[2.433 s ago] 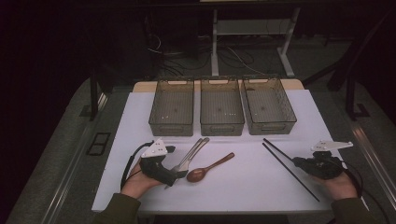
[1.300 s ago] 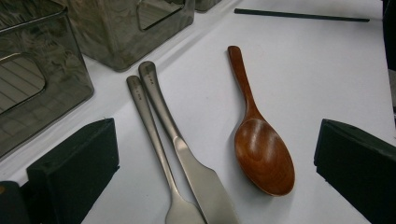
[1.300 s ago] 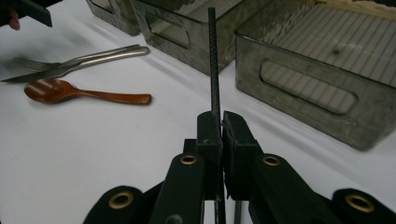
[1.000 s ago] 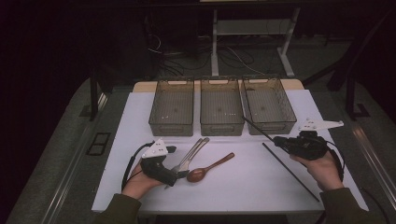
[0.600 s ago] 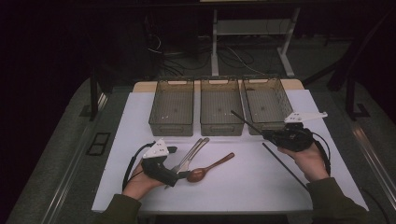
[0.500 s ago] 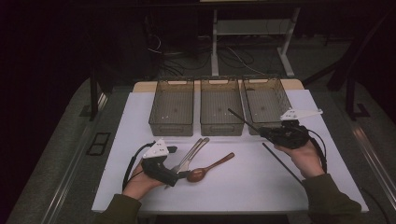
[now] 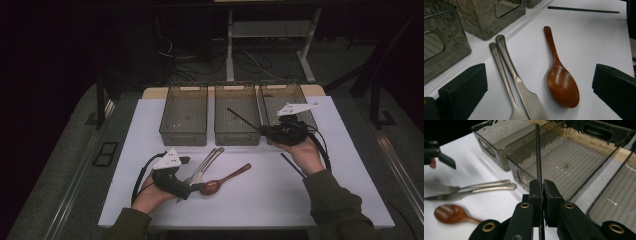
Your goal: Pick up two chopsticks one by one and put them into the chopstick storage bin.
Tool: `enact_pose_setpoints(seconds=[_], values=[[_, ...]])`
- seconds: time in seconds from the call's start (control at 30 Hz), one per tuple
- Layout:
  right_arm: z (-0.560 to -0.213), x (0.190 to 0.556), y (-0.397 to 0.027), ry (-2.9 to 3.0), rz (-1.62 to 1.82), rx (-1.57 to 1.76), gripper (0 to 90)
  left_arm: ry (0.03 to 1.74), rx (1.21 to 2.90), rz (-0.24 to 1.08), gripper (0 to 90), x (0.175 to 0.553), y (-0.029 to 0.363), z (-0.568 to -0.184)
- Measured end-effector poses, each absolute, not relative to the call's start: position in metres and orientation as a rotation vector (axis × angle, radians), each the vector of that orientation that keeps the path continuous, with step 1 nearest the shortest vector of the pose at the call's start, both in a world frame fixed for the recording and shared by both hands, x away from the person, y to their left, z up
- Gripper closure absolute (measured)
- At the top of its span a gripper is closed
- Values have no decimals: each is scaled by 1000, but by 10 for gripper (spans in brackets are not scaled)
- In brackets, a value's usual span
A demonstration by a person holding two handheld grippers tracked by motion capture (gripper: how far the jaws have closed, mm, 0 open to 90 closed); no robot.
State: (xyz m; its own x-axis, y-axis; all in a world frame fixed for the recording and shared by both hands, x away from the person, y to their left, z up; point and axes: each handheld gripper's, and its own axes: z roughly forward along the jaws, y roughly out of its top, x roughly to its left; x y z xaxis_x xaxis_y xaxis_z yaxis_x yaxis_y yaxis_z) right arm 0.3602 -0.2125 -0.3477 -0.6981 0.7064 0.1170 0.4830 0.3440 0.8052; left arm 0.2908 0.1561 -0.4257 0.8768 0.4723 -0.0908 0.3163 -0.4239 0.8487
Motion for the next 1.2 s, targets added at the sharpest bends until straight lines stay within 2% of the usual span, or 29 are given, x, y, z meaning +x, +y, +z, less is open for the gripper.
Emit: enact_pose_setpoints(seconds=[1.2], values=[[-339,438,-79,2429,1275,1040,850,551,2032,179,0,290,156,-425]])
